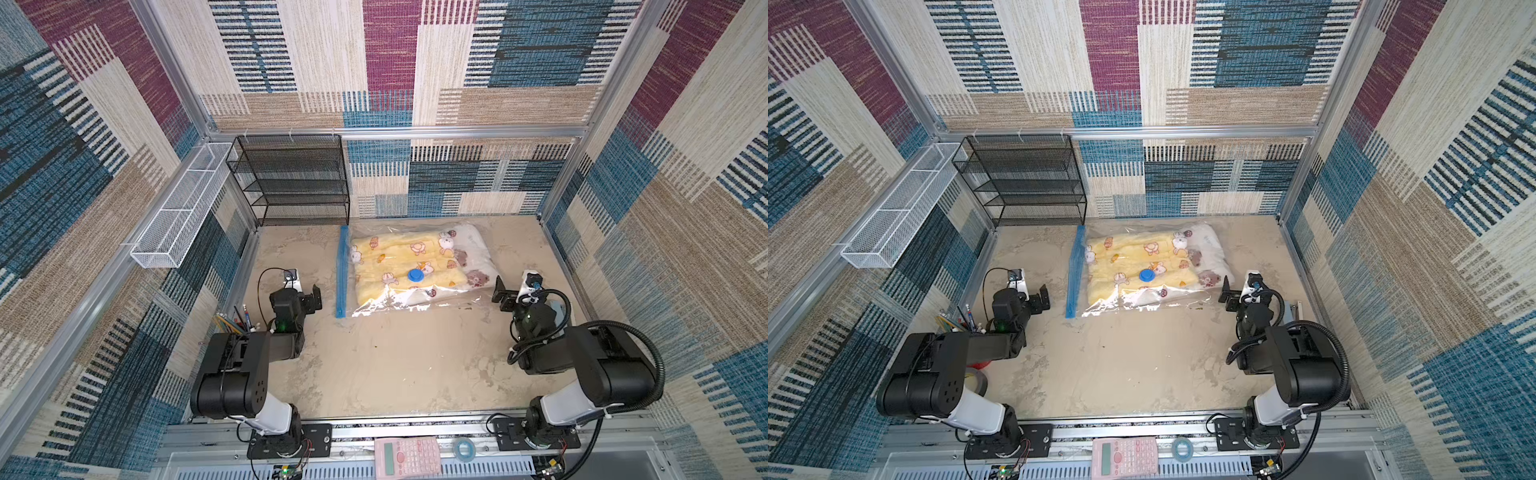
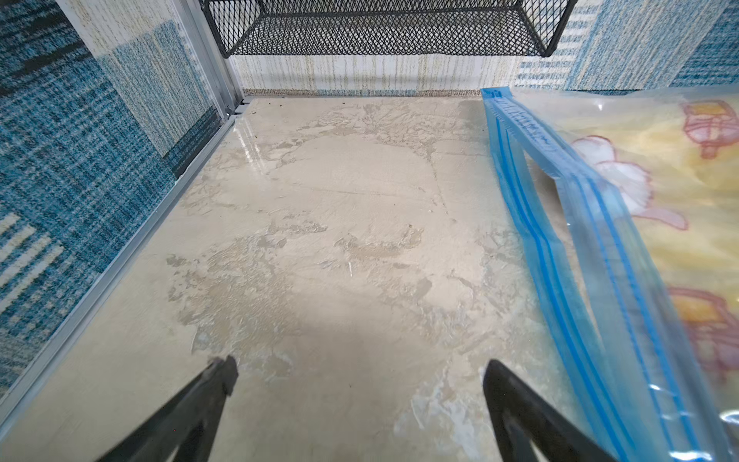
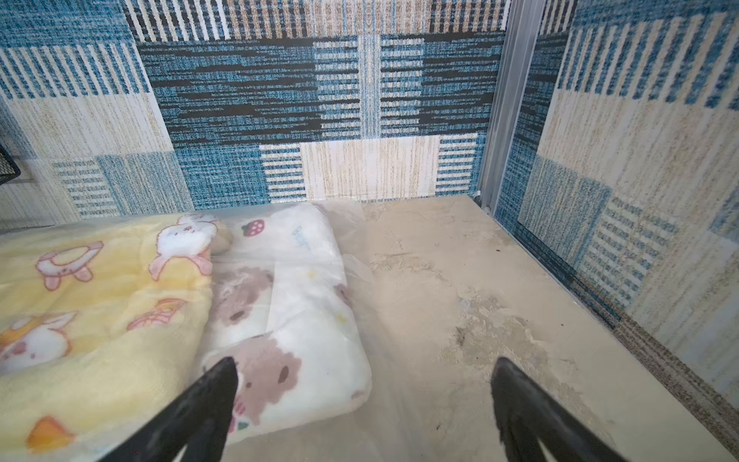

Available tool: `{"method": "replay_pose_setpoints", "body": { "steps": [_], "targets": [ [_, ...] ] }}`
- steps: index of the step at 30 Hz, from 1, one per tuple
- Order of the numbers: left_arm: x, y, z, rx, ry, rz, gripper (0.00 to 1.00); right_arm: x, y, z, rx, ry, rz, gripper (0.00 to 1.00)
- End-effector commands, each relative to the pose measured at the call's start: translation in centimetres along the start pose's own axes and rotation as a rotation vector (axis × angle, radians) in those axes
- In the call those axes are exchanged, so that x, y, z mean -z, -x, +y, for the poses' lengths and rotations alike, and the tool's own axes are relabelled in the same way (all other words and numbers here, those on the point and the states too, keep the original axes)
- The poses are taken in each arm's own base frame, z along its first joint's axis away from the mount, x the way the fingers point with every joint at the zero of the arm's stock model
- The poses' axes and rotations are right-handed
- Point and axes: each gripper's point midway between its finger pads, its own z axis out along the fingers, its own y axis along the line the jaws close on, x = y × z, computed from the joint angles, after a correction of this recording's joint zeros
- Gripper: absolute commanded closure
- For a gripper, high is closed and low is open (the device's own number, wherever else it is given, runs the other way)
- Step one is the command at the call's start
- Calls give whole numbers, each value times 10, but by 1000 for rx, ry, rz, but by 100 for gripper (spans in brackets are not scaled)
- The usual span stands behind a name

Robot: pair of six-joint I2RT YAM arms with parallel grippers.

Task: Take the blanket out of the vacuum bag
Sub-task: Adjust the vacuum bag at the center of the board.

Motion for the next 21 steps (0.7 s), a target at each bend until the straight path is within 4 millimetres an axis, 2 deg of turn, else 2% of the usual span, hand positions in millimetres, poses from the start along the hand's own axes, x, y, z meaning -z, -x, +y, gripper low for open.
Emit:
{"method": "replay_pose_setpoints", "body": {
  "steps": [1, 21],
  "targets": [
    [1, 7, 2, 25, 8, -27, 0, 0, 6, 0, -1, 2, -26, 1],
    [0, 6, 2, 25, 6, -24, 0, 0, 6, 1, -2, 6, -21, 1]
  ]
}}
